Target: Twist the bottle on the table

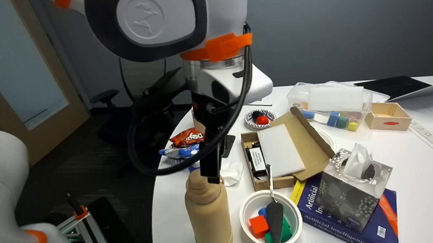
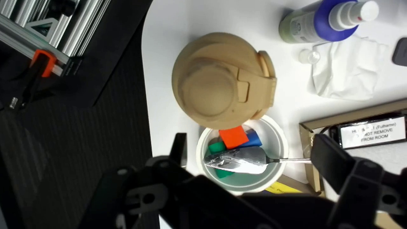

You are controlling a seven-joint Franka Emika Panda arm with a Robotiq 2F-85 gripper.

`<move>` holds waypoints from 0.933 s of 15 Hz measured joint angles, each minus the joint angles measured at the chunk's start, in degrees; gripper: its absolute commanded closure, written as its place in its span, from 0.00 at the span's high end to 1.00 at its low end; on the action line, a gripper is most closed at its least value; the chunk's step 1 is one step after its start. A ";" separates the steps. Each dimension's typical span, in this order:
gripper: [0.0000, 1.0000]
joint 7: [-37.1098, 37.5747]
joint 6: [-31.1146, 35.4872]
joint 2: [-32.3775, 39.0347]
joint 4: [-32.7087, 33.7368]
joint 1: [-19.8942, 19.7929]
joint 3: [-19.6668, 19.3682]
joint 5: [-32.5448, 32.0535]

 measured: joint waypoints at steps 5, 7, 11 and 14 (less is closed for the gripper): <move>1.00 -6.05 -1.77 -0.07 -0.05 -0.02 -2.68 0.14; 1.00 -7.80 -3.19 -0.09 -0.05 -0.02 -3.12 0.25; 1.00 -9.86 -5.56 -0.07 -0.07 -0.02 -3.42 0.28; 0.86 -10.31 -6.43 0.02 -0.11 -0.01 -3.39 0.27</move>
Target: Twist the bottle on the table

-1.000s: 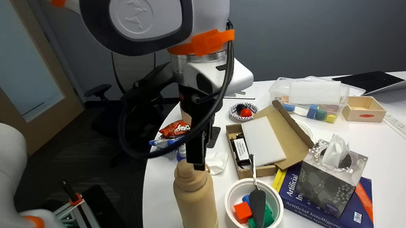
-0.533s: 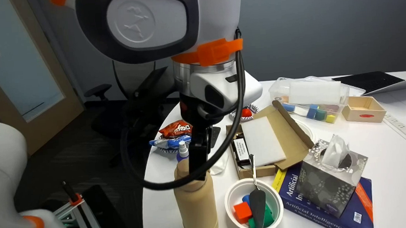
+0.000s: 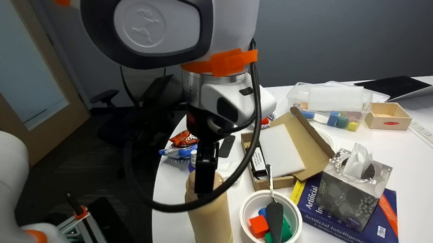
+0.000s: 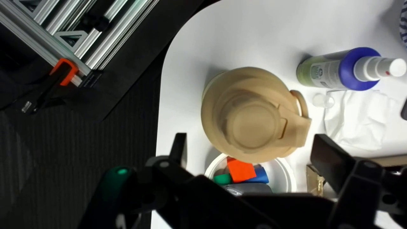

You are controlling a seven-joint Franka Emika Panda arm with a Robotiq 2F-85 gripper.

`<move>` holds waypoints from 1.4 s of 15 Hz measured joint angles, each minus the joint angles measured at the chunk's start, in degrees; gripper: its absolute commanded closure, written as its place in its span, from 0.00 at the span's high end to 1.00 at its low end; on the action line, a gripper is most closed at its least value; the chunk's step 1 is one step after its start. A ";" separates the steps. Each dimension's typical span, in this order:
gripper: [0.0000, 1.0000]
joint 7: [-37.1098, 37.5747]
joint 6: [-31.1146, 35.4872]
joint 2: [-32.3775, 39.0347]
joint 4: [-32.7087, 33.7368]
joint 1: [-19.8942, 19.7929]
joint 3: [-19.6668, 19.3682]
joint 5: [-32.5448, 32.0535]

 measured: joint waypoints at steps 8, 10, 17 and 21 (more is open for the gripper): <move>0.20 -0.21 -0.38 0.11 0.00 0.02 0.34 0.00; 0.20 -0.21 -0.38 0.11 0.05 0.02 0.44 -0.01; 0.20 -1.31 -0.38 0.11 0.09 0.03 1.10 -0.50; 0.20 -3.21 -0.25 0.11 0.13 0.12 2.03 -1.41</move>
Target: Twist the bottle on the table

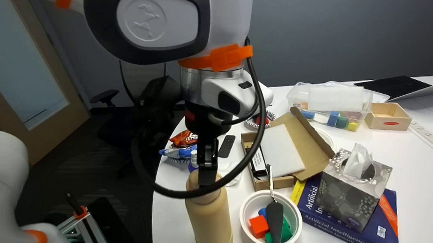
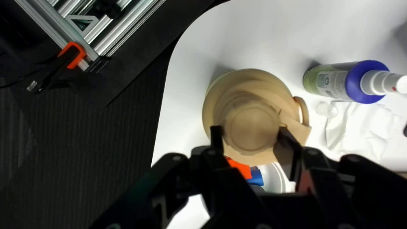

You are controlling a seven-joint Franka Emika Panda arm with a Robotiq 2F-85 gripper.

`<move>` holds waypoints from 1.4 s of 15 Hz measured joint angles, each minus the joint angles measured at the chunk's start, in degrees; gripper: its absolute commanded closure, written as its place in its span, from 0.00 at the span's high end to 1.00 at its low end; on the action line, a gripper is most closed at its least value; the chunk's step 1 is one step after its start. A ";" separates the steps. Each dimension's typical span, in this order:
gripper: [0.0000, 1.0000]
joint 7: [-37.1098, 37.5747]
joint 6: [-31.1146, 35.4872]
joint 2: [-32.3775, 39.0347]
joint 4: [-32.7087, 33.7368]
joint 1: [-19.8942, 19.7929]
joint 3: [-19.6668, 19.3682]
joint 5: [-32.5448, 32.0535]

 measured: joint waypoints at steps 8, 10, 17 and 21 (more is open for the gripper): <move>0.20 -5.33 0.80 -0.02 0.11 0.47 0.63 -2.29; 0.20 -7.64 1.30 -0.01 0.13 0.59 0.62 -2.99; 0.20 -14.97 1.73 1.23 1.52 2.80 0.55 -4.42; 0.66 -15.97 1.40 2.49 2.73 3.75 0.57 -4.72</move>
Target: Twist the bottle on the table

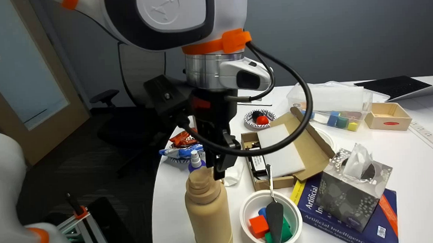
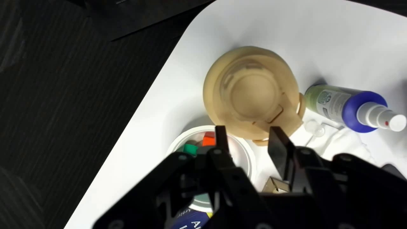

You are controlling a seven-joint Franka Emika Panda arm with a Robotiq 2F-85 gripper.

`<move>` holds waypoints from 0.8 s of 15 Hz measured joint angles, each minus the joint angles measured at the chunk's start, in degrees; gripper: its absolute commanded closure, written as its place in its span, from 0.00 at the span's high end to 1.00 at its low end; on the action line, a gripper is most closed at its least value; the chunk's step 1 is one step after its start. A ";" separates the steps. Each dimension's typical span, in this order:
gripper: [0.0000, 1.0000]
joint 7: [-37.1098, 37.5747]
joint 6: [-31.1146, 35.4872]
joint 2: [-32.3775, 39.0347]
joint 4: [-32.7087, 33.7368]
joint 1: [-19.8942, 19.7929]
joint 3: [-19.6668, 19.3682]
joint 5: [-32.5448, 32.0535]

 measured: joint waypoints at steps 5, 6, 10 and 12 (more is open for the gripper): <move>1.00 1.06 -2.81 -0.45 1.40 -0.09 -0.45 -0.13; 1.00 1.37 -4.02 -0.64 1.73 -0.09 -0.67 0.07; 1.00 2.79 -8.49 -0.68 2.71 -0.06 -0.92 0.94; 1.00 2.88 -9.25 -0.18 2.73 0.04 -0.92 2.16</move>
